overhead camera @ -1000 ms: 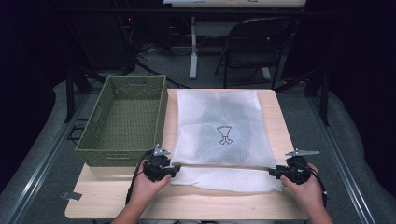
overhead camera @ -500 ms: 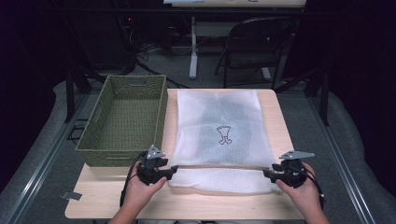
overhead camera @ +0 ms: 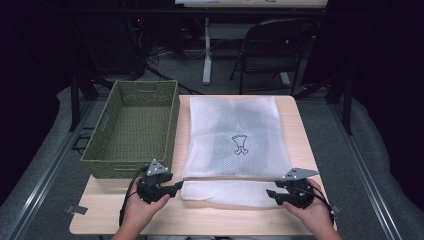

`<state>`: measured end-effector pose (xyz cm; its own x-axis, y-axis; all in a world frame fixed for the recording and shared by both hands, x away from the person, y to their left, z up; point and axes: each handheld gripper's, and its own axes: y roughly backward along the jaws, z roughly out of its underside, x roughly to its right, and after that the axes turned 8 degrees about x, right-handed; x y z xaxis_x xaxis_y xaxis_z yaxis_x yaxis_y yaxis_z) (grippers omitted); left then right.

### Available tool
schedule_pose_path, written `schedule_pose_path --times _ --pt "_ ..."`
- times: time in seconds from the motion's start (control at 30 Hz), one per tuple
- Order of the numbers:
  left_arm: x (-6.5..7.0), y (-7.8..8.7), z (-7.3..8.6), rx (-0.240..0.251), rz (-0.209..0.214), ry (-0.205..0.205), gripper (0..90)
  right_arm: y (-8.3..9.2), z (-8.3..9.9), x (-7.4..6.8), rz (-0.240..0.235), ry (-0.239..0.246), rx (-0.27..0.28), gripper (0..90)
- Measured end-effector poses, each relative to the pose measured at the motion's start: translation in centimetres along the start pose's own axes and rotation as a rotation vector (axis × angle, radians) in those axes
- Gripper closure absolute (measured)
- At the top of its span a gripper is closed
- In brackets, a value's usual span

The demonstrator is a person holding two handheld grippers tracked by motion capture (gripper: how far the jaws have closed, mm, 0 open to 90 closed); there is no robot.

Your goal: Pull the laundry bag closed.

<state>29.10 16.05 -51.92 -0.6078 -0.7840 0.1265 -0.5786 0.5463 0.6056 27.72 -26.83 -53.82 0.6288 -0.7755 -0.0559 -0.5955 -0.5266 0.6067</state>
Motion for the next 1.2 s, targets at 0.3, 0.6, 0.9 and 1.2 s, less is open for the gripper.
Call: schedule_pose_path --times 0.3,0.6,0.9,1.2 --pt "-0.8 0.7 1.1 -0.012 0.018 0.018 50.2 -0.9 -0.1 -0.8 -0.065 0.014 -0.020 52.6" --pt "-1.2 0.6 1.7 -0.035 0.023 0.026 50.7 -1.4 -0.4 -1.2 -0.130 0.041 -0.082 54.3" --pt "-1.6 1.3 2.2 -0.038 0.001 0.033 51.1 -1.2 -1.2 -1.6 -0.110 0.077 -0.187 57.0" --pt "-2.5 1.8 2.8 -0.036 -0.037 0.067 51.7 -1.6 -1.5 -2.5 -0.136 0.093 -0.230 59.3"
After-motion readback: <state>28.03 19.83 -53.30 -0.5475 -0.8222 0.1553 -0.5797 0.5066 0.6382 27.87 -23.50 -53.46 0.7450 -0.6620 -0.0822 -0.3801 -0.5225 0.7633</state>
